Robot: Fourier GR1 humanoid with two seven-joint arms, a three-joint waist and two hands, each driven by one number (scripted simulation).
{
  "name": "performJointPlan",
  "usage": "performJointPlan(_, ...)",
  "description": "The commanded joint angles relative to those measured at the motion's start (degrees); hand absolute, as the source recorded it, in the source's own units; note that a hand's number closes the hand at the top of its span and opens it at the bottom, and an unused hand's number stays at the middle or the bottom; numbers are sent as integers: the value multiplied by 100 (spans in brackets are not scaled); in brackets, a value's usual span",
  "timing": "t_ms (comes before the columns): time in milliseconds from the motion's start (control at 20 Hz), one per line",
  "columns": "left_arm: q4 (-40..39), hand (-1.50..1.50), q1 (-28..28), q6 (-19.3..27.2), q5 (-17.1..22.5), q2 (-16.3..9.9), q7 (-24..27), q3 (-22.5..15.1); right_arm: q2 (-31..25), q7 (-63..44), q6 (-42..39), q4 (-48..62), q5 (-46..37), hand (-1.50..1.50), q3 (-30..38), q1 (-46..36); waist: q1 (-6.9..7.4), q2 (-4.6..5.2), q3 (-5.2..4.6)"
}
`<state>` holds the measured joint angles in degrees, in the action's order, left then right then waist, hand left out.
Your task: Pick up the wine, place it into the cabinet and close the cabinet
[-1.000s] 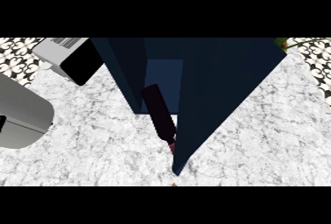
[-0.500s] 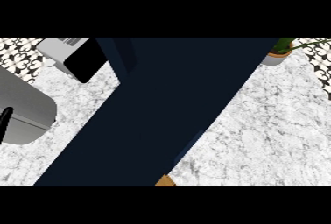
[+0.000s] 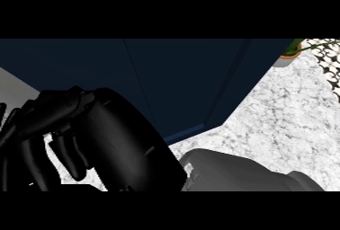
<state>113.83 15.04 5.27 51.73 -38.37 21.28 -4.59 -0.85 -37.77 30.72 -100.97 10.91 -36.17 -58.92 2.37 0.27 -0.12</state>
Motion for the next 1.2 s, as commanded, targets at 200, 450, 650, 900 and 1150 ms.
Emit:
performJointPlan(200,-239,-150,-232,-15,6,147,-201,220,84,788,-336,2007,-284,150,490,-1130,-106,-13,5)
performJointPlan(450,-204,-150,-64,-239,-65,150,-261,325,85,1556,-969,3137,-34,150,1217,-1082,-86,2,6)
performJointPlan(650,-507,-150,-316,-370,-326,378,-21,270,-1,1985,-1386,3569,175,150,1564,-994,-131,7,6)
performJointPlan(900,-160,-150,-223,-167,-257,308,-433,337,-96,2129,-1501,3926,88,150,1674,-1102,-126,-11,10)
performJointPlan(1150,-290,-150,-631,-24,-282,450,-473,210,-422,2711,-1767,4591,-56,150,1821,-1182,-116,60,4)
